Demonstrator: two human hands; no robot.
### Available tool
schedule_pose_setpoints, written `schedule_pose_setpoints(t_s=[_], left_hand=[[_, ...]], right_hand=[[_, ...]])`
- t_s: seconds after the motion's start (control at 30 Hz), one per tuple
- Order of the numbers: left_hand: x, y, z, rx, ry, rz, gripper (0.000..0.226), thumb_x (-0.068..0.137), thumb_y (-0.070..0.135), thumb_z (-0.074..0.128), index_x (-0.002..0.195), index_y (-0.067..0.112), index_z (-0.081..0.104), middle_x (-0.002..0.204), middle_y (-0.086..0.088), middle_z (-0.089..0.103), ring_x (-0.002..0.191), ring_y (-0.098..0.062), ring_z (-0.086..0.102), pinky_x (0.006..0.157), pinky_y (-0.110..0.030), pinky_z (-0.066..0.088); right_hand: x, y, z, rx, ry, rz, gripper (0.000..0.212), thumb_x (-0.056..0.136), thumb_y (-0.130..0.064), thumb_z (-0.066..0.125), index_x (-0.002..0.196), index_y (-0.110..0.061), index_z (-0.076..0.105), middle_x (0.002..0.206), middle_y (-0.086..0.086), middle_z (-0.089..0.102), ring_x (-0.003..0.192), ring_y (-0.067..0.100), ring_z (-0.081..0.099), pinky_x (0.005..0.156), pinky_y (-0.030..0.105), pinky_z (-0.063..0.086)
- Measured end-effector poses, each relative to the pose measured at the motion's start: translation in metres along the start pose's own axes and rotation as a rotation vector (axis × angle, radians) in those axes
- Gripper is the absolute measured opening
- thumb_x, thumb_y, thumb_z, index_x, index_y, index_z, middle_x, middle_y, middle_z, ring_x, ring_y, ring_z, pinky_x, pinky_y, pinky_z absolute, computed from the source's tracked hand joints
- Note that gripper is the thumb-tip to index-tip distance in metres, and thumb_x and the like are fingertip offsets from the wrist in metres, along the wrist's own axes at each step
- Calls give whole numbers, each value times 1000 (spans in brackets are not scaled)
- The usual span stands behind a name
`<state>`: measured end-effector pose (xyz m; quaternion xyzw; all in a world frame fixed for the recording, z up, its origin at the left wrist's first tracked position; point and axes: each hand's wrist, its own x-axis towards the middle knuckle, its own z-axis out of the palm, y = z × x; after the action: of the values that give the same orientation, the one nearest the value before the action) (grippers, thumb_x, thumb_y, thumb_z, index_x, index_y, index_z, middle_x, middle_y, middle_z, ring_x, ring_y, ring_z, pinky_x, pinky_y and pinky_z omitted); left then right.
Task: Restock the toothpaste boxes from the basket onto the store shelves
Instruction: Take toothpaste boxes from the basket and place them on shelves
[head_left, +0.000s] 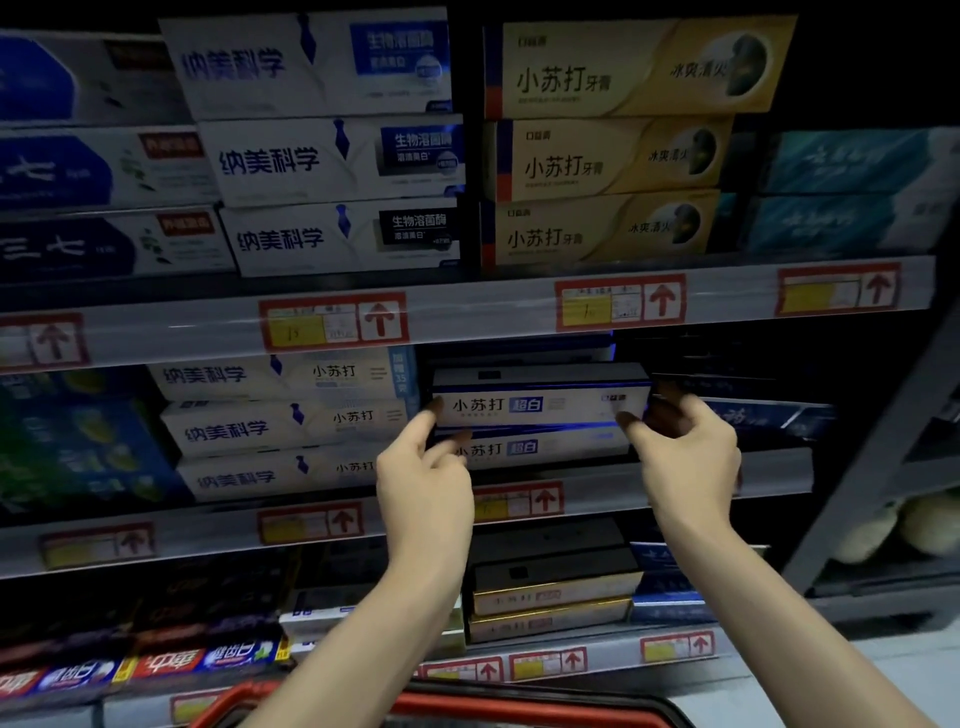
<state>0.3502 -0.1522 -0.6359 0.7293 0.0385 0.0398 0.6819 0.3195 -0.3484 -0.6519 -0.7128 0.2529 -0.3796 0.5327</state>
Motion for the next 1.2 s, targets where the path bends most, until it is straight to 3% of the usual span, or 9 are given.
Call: schedule_pose_setpoints(t_s=[0.07,0.17,0.23,0.3,0.37,0.57,0.77,1.03,1.2], left_hand=[[-4,3,-3,-10,0,11,58,103,-7,45,151,25,51,115,9,71,105,-6,70,67,-6,47],[-7,8,-11,-20,-15,30,56,101,-6,49,147,25,56,100,20,68,94,1,69,62,-5,48],[-11,13,-20,-15,-58,32,52,101,-5,51,141,26,62,108,20,69,107,-4,69,81,-14,54],[-15,17,-30,-17,-125,26,46,99,-3,57,130,29,68,122,14,69,118,-8,66,104,-33,54],[-20,21,-42,-12,-184,9,40,98,0,61,124,28,72,123,9,71,118,-11,66,108,-40,52],[-38,40,-83,-25,-272,-31,31,103,4,54,118,22,75,114,3,76,102,-13,75,101,-41,56],[-58,51,-123,13,-378,-4,26,104,10,56,112,22,77,112,2,77,100,-12,76,100,-41,56],[-85,14,-162,116,-533,-39,22,104,12,57,106,19,78,106,-1,80,99,-16,77,92,-34,57],[-99,-12,-174,244,-624,-86,21,103,13,58,103,19,78,104,-4,80,95,-15,78,86,-30,57]], right_hand=[[-2,-1,0,-10,1,13,35,85,-15,83,100,-38,61,87,-21,67,89,9,68,87,28,51],[-7,-5,-3,-30,8,31,39,85,-13,83,103,-37,58,91,-15,67,95,16,68,91,34,53],[-13,-12,-6,-37,26,40,41,86,-11,81,117,-30,61,98,-10,67,98,17,66,89,32,50],[-20,-21,-8,-7,46,81,57,88,-11,80,139,-22,56,108,-6,64,102,15,62,90,30,47],[-30,-30,-10,27,54,119,65,88,-12,80,146,-21,52,116,-4,63,106,14,61,93,32,49],[-74,-64,-23,138,0,255,57,87,-13,83,138,-25,58,108,-5,65,87,4,57,86,34,44],[-136,-91,-58,52,-180,290,43,87,-17,84,125,-26,66,111,0,69,104,17,66,96,42,54],[-218,-58,-87,-178,-387,293,30,81,-12,87,109,-15,75,97,13,75,80,14,69,72,22,52],[-248,-12,-67,-441,-780,413,30,85,-6,83,113,-5,72,80,3,68,58,1,63,54,12,45]])
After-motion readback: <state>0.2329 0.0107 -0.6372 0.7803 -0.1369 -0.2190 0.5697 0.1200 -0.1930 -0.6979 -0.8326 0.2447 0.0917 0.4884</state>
